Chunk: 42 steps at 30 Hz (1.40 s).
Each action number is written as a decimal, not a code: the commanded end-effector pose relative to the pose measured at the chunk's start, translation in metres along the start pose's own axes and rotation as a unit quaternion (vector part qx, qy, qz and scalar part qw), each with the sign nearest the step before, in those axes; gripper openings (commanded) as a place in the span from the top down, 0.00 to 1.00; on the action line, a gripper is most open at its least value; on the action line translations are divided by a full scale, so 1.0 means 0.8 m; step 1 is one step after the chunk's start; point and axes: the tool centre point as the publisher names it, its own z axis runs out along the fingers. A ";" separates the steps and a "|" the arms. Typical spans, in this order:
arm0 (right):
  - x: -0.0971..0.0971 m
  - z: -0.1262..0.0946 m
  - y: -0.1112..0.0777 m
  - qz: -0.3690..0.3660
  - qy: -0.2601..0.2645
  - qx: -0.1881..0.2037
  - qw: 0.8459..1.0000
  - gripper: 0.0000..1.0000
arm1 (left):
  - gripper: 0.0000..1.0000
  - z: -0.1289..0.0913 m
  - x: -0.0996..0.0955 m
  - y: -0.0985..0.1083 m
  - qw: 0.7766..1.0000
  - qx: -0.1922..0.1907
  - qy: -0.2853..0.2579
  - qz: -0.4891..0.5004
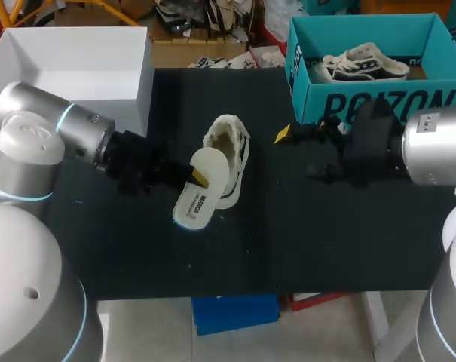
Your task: Take the shoe out of the shoebox, open the shoe tongue, remove and reinsert the insole, then place the shoe into the shoebox
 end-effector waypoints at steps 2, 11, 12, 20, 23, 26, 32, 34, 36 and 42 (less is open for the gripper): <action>-0.001 -0.020 -0.006 0.001 -0.005 0.000 1.000 0.00 | 1.00 -0.003 0.006 0.011 0.999 0.025 0.031 -0.014; -0.001 -0.020 -0.006 0.001 -0.005 0.000 1.000 0.00 | 1.00 0.003 0.025 0.026 0.991 0.106 0.063 -0.042; -0.001 -0.020 -0.006 0.001 -0.005 0.000 1.000 0.00 | 1.00 0.004 0.026 0.029 0.991 0.106 0.071 -0.040; -0.001 -0.020 -0.006 0.001 -0.005 0.000 1.000 0.00 | 1.00 0.021 0.030 0.049 0.983 0.147 0.107 -0.031; -0.001 -0.020 -0.006 0.001 -0.005 0.000 1.000 0.00 | 1.00 0.025 0.029 0.058 0.982 0.141 0.117 -0.036; -0.001 -0.020 -0.006 0.001 -0.005 0.000 1.000 0.00 | 1.00 0.025 0.027 0.062 0.982 0.137 0.125 -0.039; -0.001 -0.020 -0.006 0.001 -0.005 0.000 1.000 0.00 | 1.00 0.020 0.033 0.070 0.981 0.116 0.145 -0.051; -0.001 -0.020 -0.006 0.001 -0.005 0.000 1.000 0.00 | 1.00 0.019 0.033 0.071 0.982 0.114 0.144 -0.054; -0.001 -0.020 -0.006 0.001 -0.005 0.000 1.000 0.00 | 1.00 0.017 0.033 0.070 0.982 0.109 0.146 -0.053; -0.001 -0.020 -0.006 0.001 -0.005 0.000 1.000 0.00 | 1.00 0.013 0.032 0.068 0.981 0.097 0.158 -0.057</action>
